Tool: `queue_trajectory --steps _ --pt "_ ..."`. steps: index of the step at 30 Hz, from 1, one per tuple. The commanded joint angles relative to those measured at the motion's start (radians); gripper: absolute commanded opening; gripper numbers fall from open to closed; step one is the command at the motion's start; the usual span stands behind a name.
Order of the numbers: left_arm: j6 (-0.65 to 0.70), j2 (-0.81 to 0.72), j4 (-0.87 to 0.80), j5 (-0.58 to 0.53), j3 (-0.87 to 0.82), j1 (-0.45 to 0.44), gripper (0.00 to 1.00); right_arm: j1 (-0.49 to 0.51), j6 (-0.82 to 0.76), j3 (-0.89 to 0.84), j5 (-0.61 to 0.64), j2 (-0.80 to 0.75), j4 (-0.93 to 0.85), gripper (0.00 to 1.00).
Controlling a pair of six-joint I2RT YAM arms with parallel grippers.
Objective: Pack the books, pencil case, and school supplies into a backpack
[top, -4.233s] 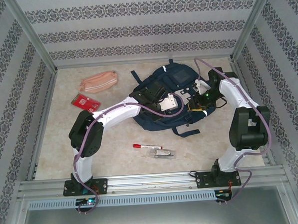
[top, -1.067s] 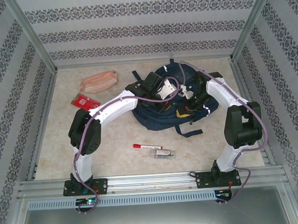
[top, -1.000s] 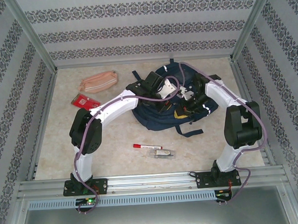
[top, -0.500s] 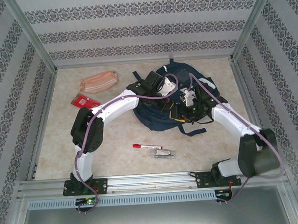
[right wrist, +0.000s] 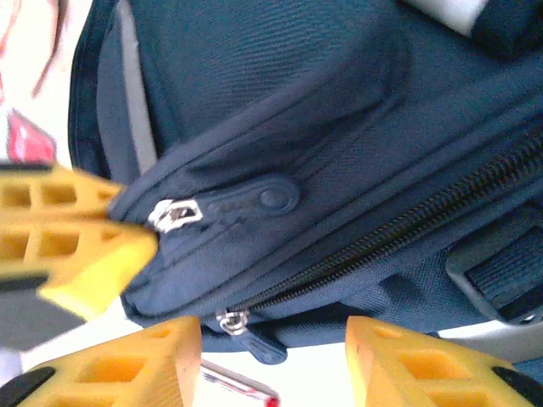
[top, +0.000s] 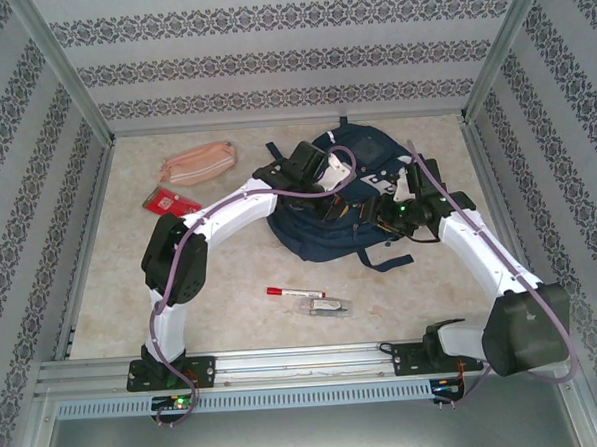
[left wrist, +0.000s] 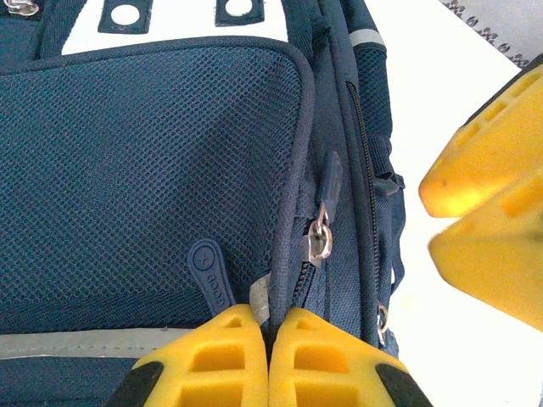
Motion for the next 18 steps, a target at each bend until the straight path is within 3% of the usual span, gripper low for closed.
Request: queue_trajectory --steps 1,6,13,18 --pt "0.015 0.006 0.090 0.064 0.007 0.013 0.00 0.021 0.326 0.004 0.040 -0.009 0.105 0.50" --pt "0.042 0.023 0.098 0.113 0.002 0.013 0.00 0.061 0.598 -0.002 0.157 -0.023 0.147 0.55" --pt "0.078 0.017 0.137 0.141 -0.029 0.013 0.00 0.071 0.681 0.063 0.223 0.034 0.082 0.61" --pt "0.142 -0.001 0.144 0.153 -0.044 0.013 0.00 0.081 0.717 0.073 0.179 0.119 0.120 0.56"
